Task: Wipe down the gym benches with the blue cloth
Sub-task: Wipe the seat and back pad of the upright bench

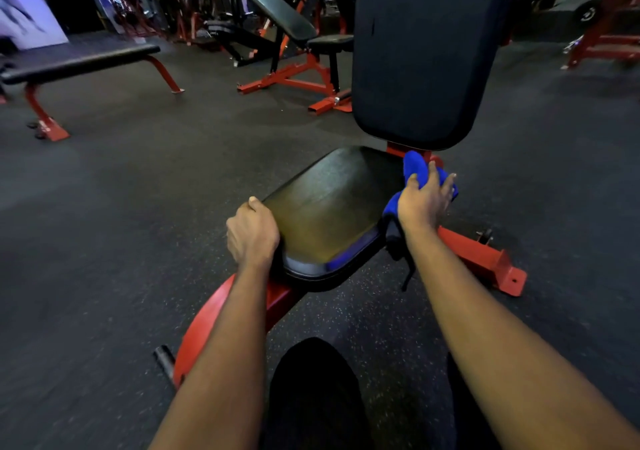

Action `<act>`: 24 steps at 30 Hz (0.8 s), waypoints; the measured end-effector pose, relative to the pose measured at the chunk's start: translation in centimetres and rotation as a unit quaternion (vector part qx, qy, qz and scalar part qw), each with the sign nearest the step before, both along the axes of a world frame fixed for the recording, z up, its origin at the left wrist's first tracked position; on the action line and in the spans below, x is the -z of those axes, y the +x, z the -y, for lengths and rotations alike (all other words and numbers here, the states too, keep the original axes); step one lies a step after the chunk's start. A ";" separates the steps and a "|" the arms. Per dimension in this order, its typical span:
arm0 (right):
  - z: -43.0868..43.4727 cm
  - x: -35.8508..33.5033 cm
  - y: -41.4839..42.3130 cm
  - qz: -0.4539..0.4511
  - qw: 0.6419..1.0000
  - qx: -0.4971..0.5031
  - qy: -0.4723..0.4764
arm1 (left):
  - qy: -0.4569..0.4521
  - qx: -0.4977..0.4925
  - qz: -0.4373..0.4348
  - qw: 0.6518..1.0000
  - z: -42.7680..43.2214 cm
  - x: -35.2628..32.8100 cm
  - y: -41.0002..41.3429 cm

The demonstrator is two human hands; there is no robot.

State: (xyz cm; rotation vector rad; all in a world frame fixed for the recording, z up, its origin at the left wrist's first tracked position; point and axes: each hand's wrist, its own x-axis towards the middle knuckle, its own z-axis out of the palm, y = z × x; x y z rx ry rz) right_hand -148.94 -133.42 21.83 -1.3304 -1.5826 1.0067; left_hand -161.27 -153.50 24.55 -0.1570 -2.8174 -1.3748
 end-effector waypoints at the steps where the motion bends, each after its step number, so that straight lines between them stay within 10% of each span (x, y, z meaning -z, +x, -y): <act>1: 0.7 0.1 -0.1 0.010 1.000 -0.002 0.010 | 0.002 0.000 0.000 1.000 -0.1 -0.1 -0.1; 15: -5.5 -2.7 -1.3 0.260 0.963 -0.067 0.032 | -0.003 -0.025 -0.003 1.000 -0.6 0.3 -0.7; 24: -3.8 -0.5 -0.5 0.225 0.969 -0.020 0.102 | 0.000 -0.026 -0.002 1.000 -0.6 0.4 -0.9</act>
